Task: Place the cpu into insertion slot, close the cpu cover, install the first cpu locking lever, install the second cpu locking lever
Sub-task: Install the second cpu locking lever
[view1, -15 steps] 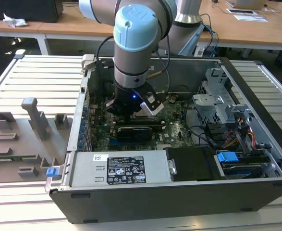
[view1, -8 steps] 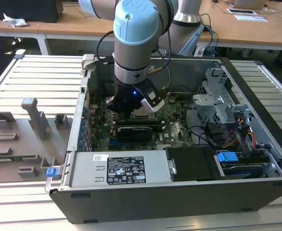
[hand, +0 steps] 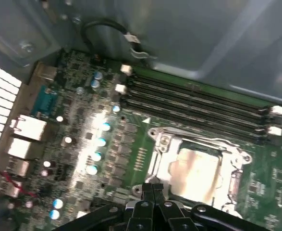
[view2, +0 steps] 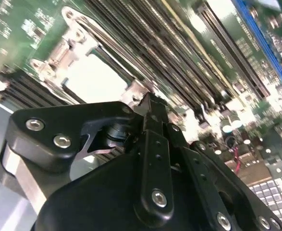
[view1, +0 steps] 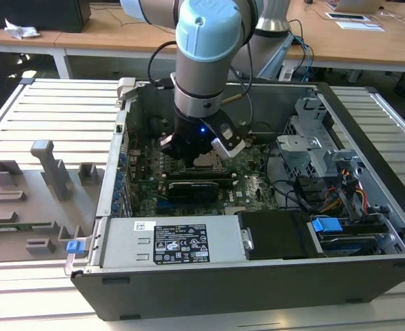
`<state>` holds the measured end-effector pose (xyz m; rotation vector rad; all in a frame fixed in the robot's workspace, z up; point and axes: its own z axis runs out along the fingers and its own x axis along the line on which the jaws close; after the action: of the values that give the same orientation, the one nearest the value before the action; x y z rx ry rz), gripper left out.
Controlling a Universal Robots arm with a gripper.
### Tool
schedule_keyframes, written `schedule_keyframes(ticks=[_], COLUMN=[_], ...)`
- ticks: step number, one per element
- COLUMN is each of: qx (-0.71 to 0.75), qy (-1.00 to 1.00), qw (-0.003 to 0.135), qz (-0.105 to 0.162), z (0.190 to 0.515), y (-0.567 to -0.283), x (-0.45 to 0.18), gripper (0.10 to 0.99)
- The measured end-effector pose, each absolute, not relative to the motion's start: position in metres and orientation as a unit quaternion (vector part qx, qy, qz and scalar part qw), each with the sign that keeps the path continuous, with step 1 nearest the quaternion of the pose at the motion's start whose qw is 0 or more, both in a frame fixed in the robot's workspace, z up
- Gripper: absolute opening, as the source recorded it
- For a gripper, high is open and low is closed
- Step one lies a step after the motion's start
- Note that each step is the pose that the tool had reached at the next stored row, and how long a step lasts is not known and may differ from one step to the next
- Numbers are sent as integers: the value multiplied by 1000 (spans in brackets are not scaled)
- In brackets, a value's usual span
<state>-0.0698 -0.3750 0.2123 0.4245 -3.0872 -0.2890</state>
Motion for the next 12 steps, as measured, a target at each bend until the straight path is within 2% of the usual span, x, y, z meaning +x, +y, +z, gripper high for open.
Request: schedule_keyframes(ticks=[9,12], qx=[136,136], qy=[-986,-986], qw=[6,6], qz=[-92,-92], z=[200,220], y=[-375,-374], x=[-81,-80], gripper=[106,106])
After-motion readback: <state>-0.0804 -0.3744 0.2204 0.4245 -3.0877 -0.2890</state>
